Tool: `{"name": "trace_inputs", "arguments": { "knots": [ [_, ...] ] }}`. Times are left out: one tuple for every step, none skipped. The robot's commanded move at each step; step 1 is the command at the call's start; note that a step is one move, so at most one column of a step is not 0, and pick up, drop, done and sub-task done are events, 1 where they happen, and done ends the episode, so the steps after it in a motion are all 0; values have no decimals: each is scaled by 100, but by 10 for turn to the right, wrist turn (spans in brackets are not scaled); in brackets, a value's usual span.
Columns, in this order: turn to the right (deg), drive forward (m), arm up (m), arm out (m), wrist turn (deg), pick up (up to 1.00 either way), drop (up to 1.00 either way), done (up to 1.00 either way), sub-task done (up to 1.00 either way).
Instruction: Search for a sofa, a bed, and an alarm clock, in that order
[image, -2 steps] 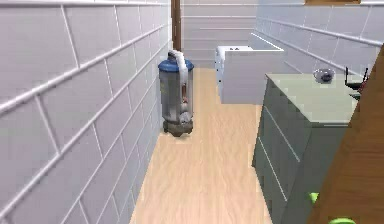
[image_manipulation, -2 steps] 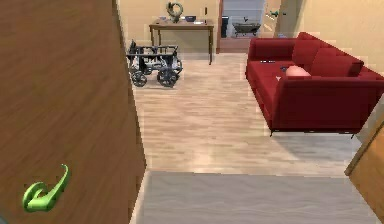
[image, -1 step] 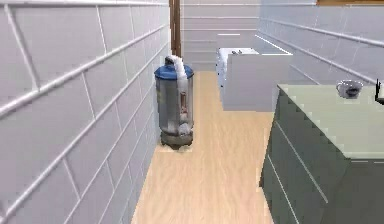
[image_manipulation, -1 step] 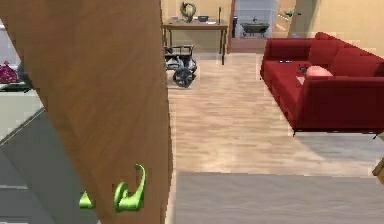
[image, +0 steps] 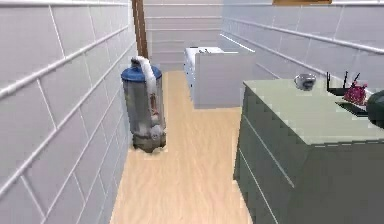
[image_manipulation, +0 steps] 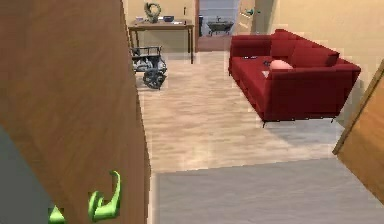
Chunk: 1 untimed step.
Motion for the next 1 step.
{"name": "trace_inputs", "arguments": {
  "knots": [
    [0, 100, 0, 0, 0, 0, 0, 0, 0]
  ]
}}
